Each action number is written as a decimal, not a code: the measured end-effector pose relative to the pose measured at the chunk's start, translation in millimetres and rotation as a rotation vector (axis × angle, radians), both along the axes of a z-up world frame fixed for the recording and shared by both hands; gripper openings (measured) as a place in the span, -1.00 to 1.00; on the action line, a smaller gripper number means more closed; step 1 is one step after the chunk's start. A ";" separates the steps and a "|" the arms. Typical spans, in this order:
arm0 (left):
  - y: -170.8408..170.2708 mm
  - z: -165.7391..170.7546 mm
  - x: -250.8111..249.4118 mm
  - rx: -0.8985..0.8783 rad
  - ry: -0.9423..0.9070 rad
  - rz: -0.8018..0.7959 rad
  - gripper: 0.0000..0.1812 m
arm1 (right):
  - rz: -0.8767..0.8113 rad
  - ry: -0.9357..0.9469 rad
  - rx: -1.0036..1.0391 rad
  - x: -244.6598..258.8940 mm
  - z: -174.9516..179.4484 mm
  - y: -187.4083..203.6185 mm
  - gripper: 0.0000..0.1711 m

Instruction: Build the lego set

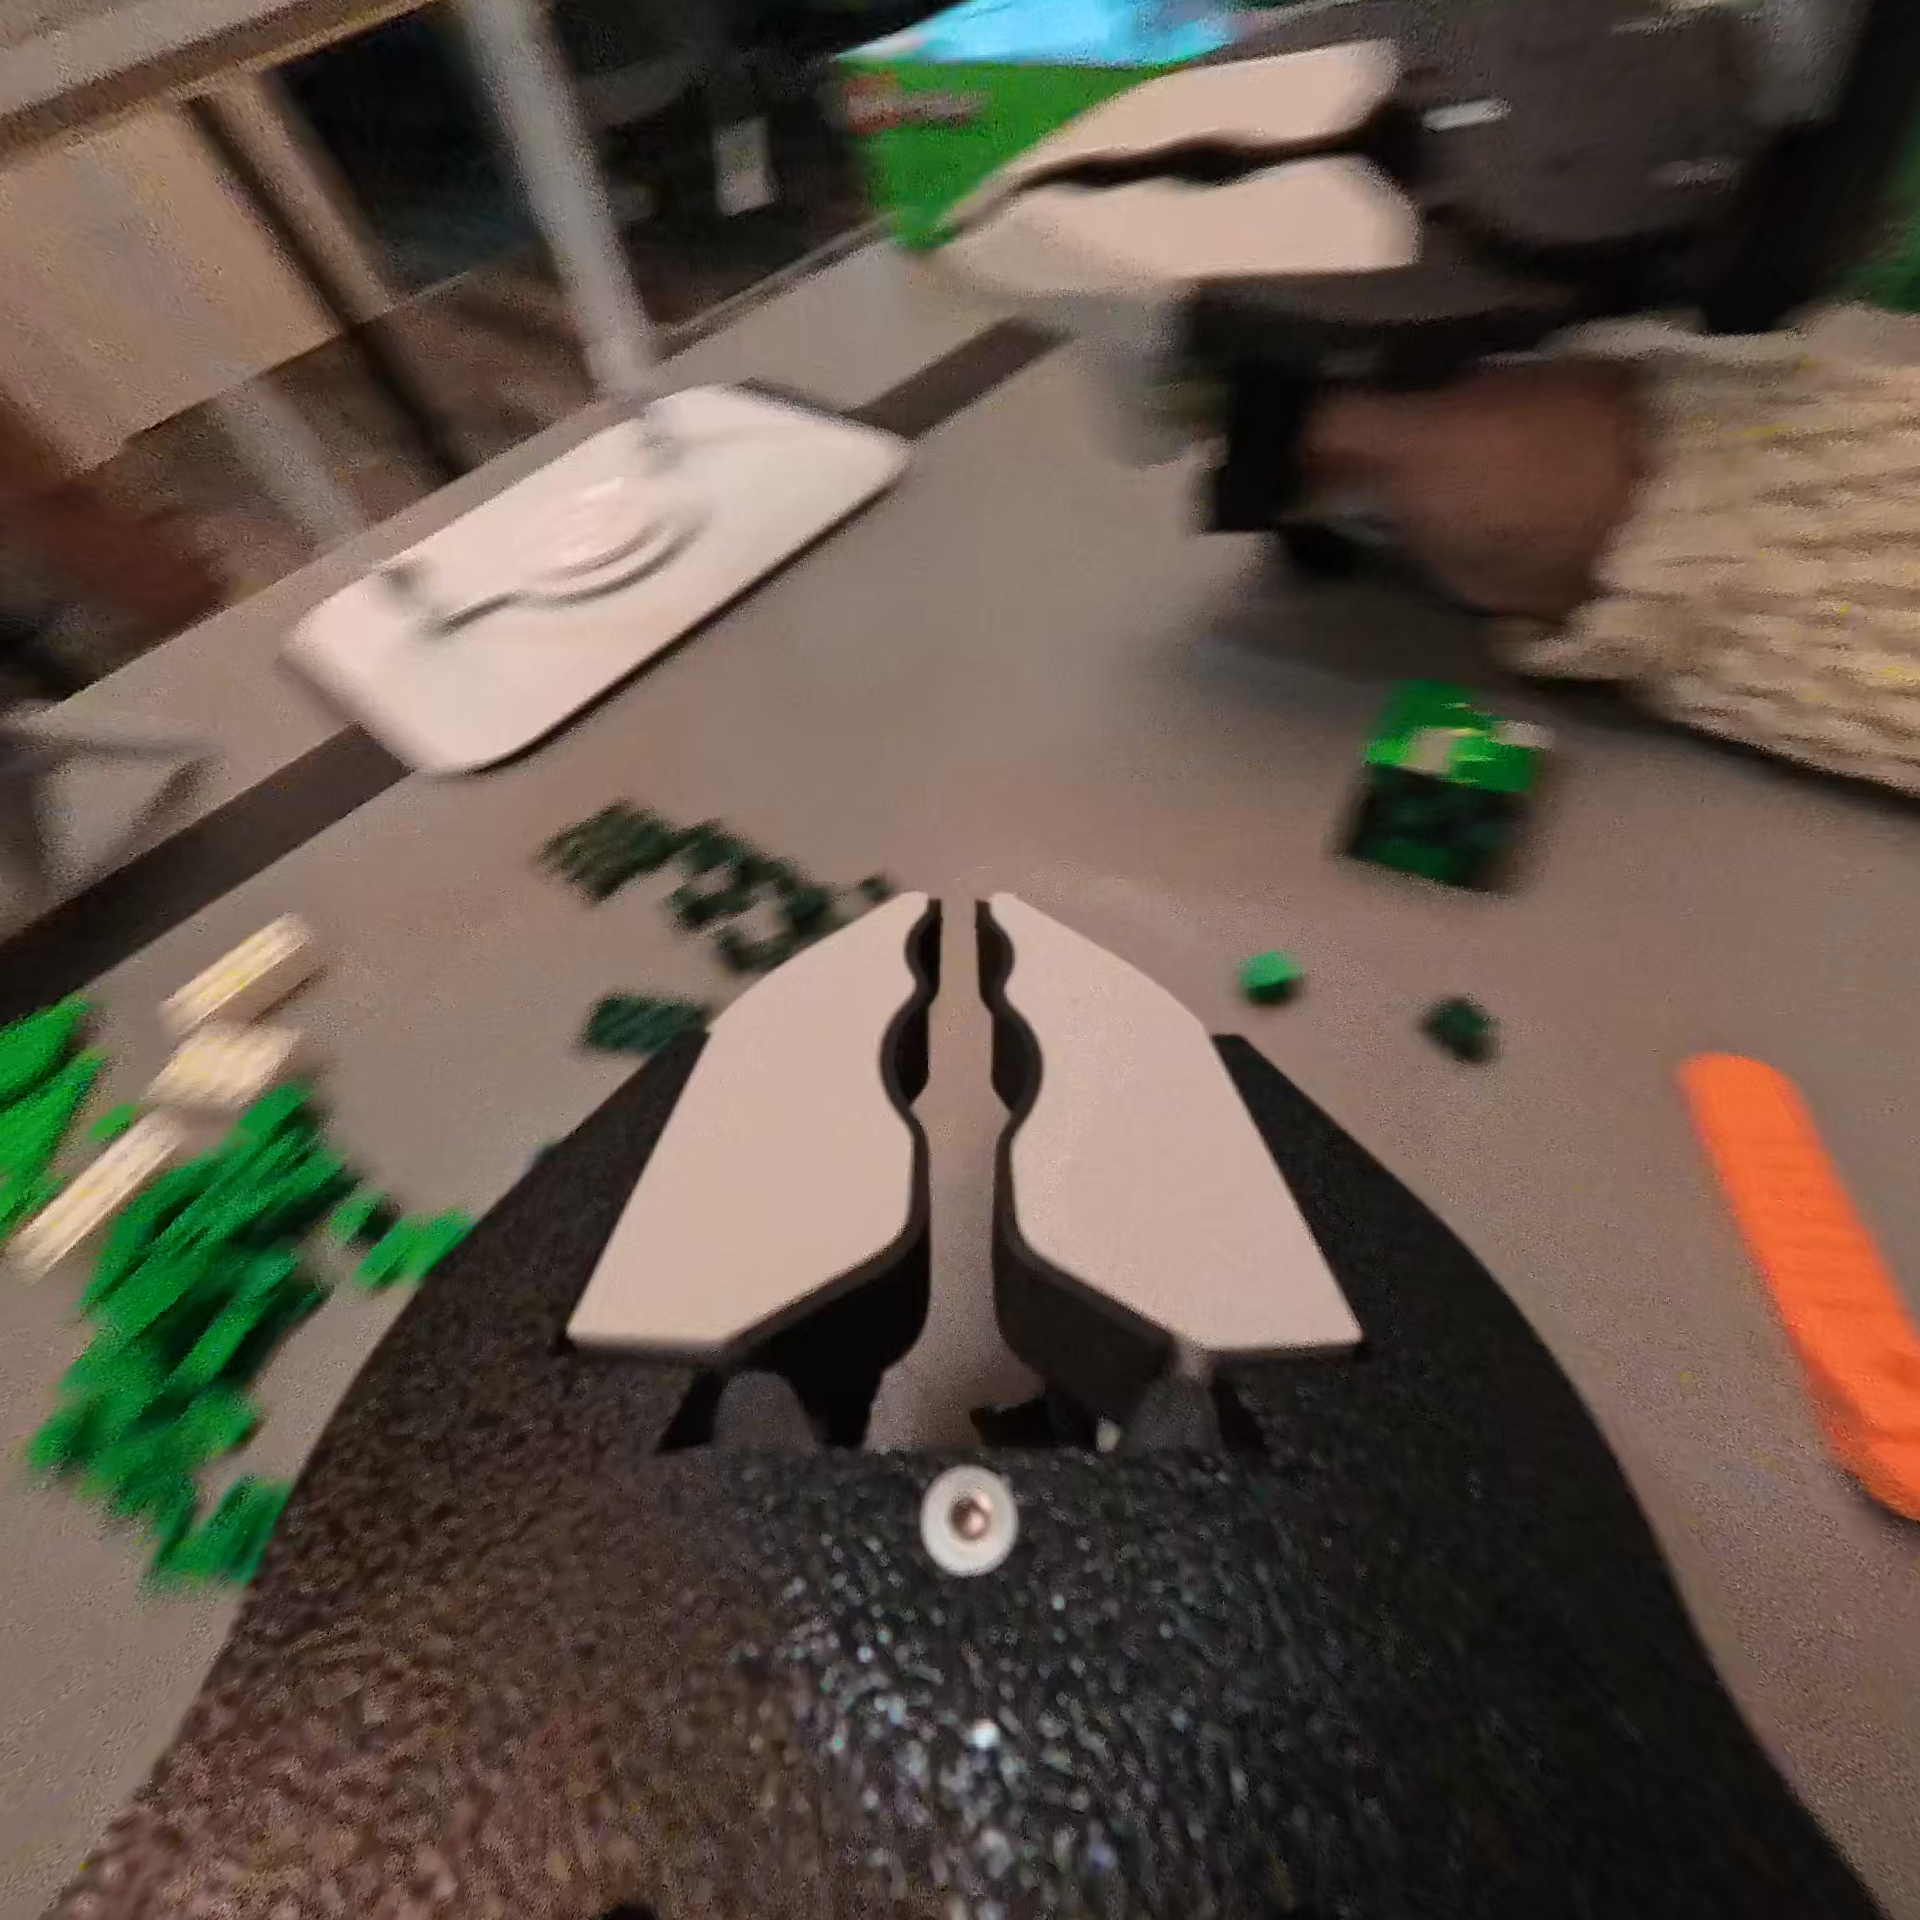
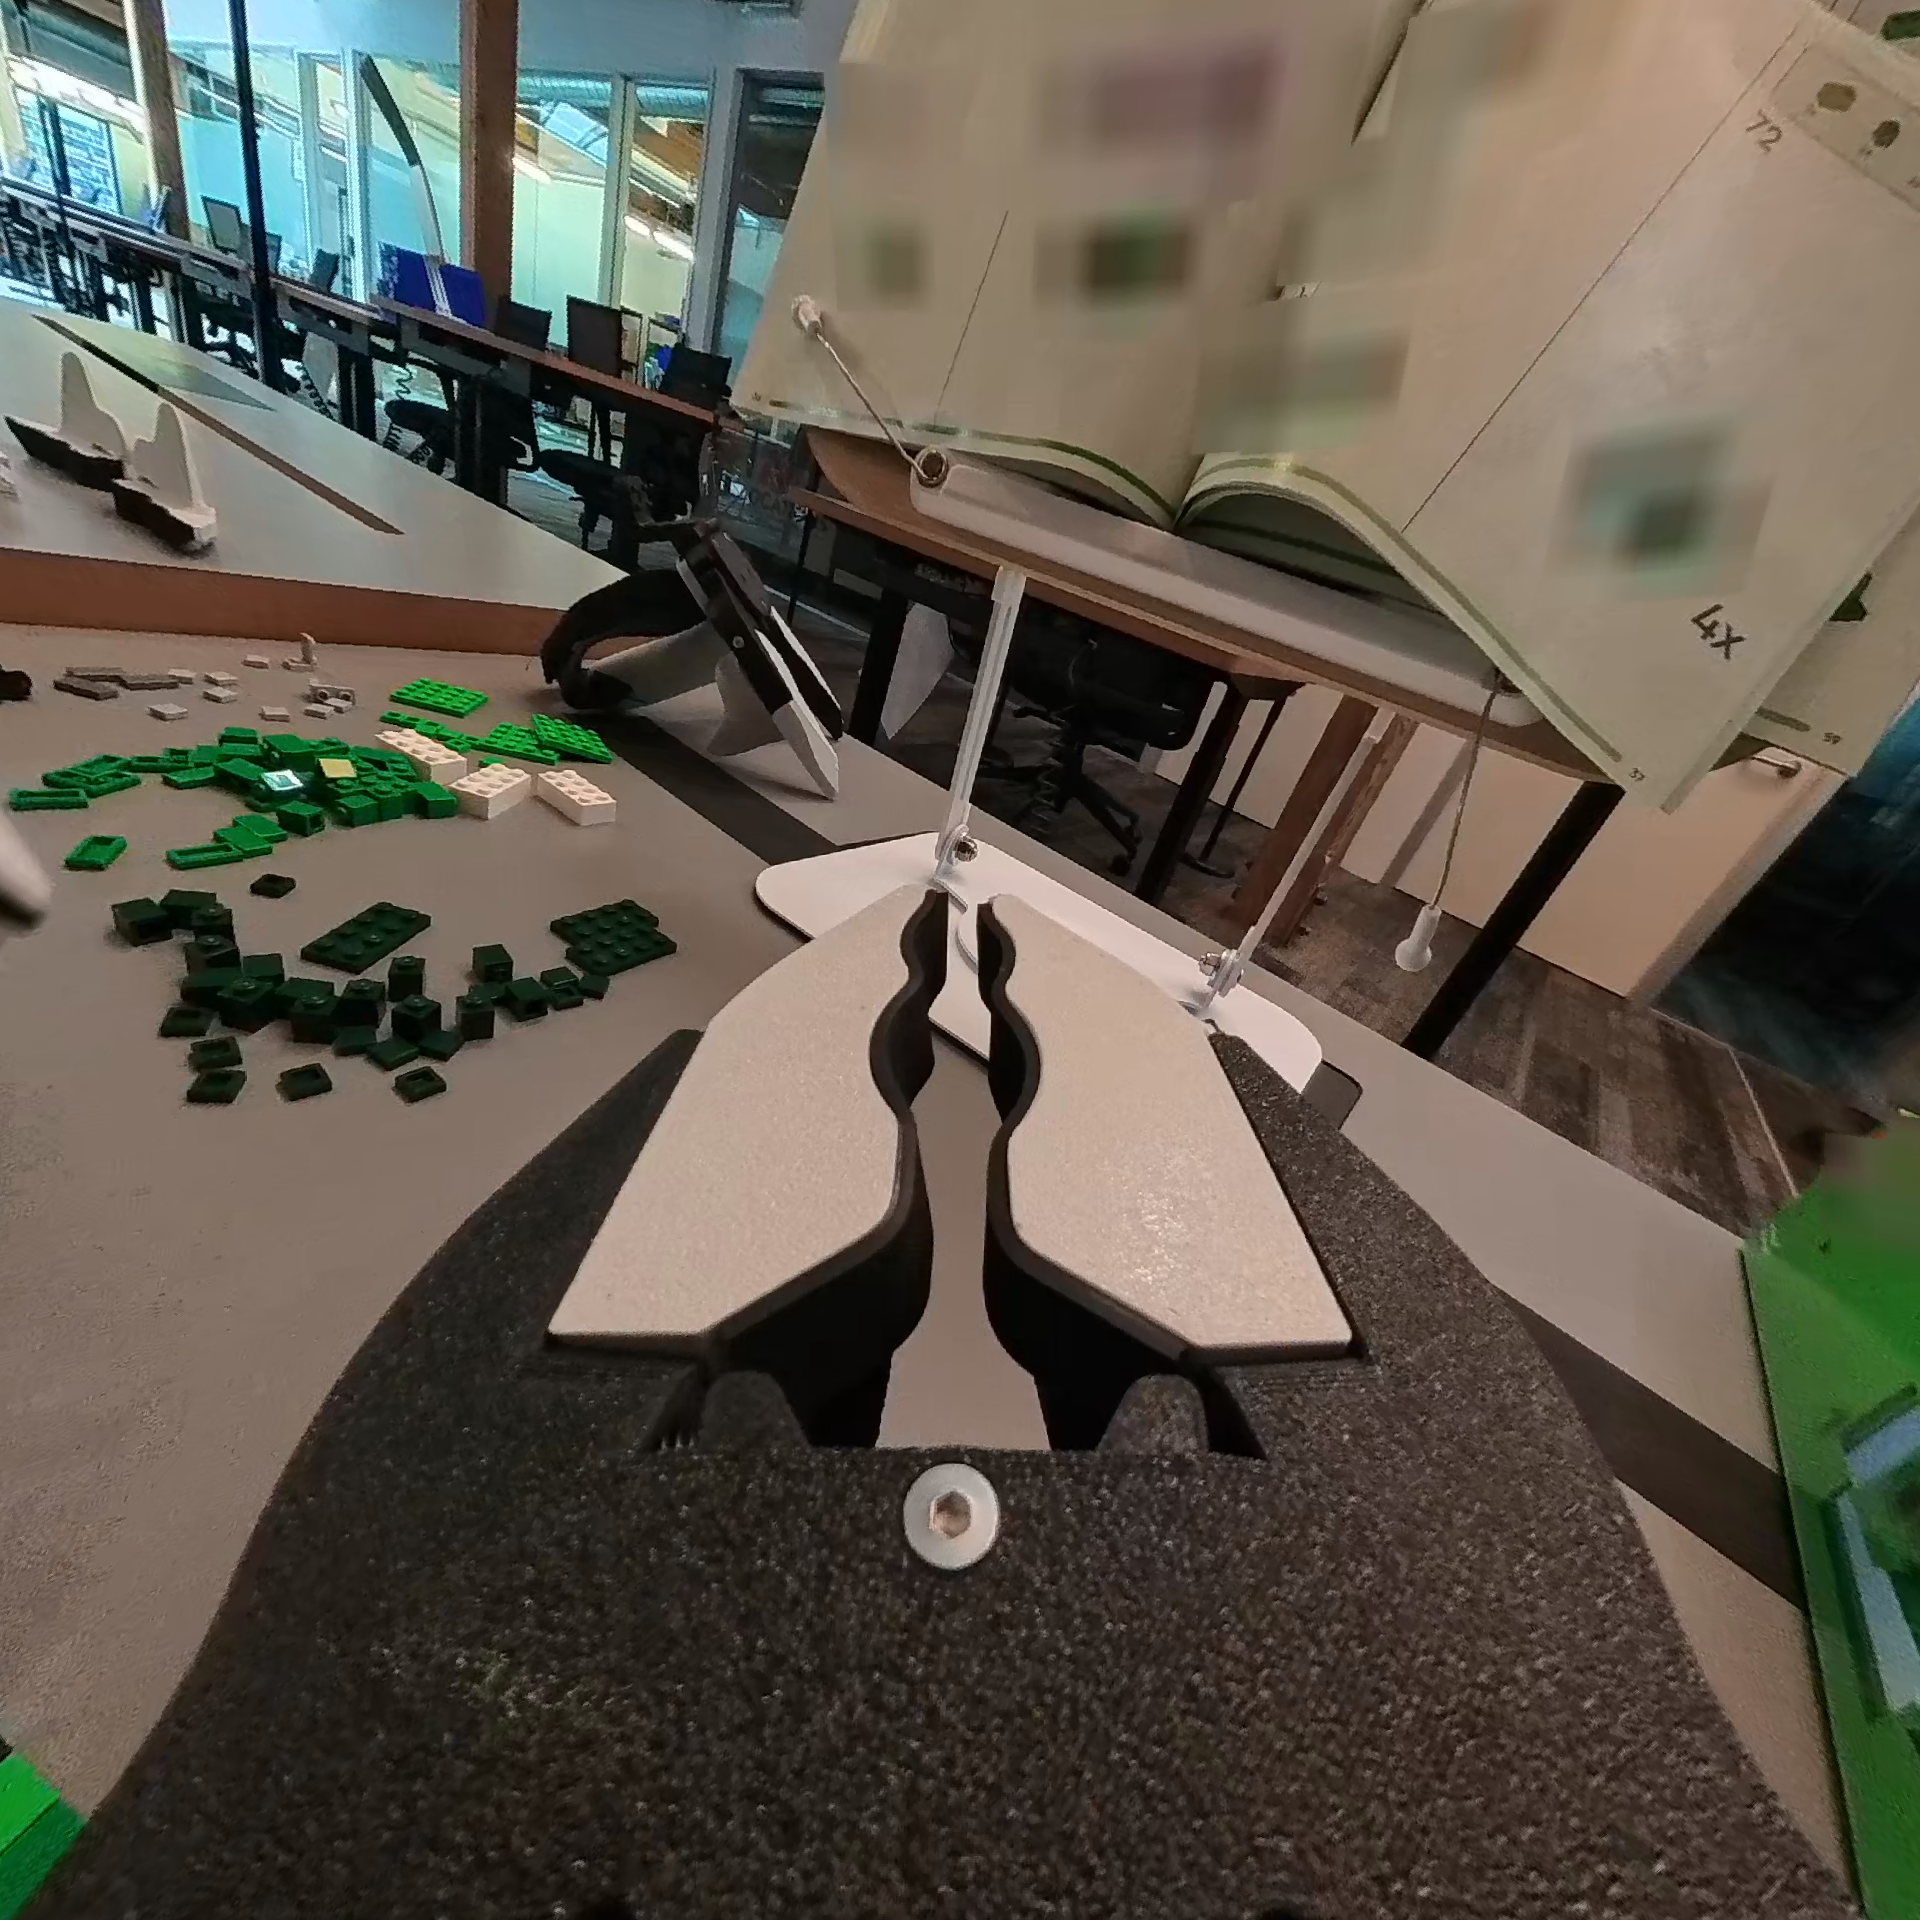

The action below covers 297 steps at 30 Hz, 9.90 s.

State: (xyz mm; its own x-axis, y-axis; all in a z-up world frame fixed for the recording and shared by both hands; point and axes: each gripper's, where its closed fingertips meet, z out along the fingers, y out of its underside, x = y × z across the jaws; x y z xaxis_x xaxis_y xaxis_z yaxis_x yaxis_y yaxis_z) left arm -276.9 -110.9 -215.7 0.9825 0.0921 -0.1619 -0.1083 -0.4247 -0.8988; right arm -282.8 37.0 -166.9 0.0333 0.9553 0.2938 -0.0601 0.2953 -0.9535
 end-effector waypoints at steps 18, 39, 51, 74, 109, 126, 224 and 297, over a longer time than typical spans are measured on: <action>-25.3 -48.4 -58.5 -0.243 -0.148 0.239 -0.84 | 0.000 -0.002 0.001 -0.7 -0.3 -0.6 -0.95; 9.7 -1.2 45.6 -0.047 0.002 -0.240 -0.89 | 0.003 -0.006 0.004 -1.8 -0.8 -1.5 -0.95; 14.9 -35.5 95.3 -0.253 0.063 -0.472 -0.60 | 0.003 -0.005 0.005 -1.8 -0.7 -1.6 -0.95; -87.5 -24.7 -149.2 -0.134 0.044 0.523 -0.77 | 0.005 -0.007 0.006 -1.4 -1.1 -1.8 -0.95; -96.1 -0.4 -183.3 -0.049 0.192 0.555 -0.92 | 0.006 -0.009 0.007 -1.6 -1.2 -1.7 -0.95; 9.9 19.5 44.7 0.126 0.347 -0.431 -0.92 | 0.008 -0.008 0.010 -2.0 -1.2 -2.6 -0.95; 55.7 0.0 13.9 0.059 0.329 -0.114 -0.88 | -0.223 0.431 -0.192 -72.0 58.5 133.1 -0.38; 67.4 191.5 -60.2 0.751 -0.427 -0.409 -0.95 | 0.430 0.278 0.438 -46.2 126.6 -57.3 -0.60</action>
State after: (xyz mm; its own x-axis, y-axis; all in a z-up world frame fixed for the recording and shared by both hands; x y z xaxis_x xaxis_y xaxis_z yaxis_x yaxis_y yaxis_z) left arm -337.1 -43.4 -24.2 0.9240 -0.3377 0.1794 0.2799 0.2776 -0.9190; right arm -329.0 -20.3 -40.3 -0.1930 0.6946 0.6930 -0.4852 0.5463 -0.6827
